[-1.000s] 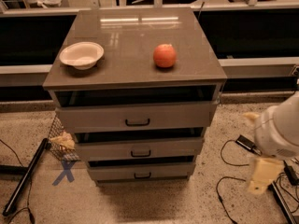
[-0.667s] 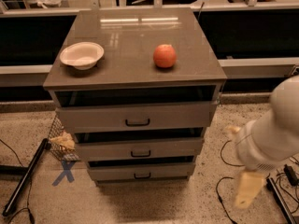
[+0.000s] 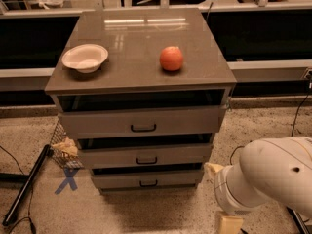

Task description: Open bottom drawer

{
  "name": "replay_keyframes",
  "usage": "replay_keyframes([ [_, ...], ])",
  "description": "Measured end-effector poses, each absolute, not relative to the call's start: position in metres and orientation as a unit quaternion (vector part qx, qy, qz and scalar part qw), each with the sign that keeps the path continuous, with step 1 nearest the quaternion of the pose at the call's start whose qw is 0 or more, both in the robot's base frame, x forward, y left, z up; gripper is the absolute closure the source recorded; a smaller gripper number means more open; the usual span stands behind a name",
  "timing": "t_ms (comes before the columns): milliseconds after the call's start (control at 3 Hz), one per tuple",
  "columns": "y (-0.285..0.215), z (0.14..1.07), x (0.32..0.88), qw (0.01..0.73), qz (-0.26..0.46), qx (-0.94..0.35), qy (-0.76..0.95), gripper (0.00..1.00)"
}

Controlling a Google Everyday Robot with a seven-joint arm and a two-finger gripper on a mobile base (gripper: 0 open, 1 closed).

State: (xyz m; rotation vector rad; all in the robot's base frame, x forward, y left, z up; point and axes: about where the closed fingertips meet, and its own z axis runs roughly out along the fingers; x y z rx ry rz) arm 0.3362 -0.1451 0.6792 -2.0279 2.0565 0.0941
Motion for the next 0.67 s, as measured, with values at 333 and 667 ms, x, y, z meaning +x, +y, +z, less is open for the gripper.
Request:
replay_keyframes([
  [333, -0.139, 0.676, 0.339, 0.133, 0.045, -0.7, 0.701, 0.0],
  [667, -0.065, 0.641, 0.356, 0.164, 0.083, -0.734, 0.654, 0.0],
])
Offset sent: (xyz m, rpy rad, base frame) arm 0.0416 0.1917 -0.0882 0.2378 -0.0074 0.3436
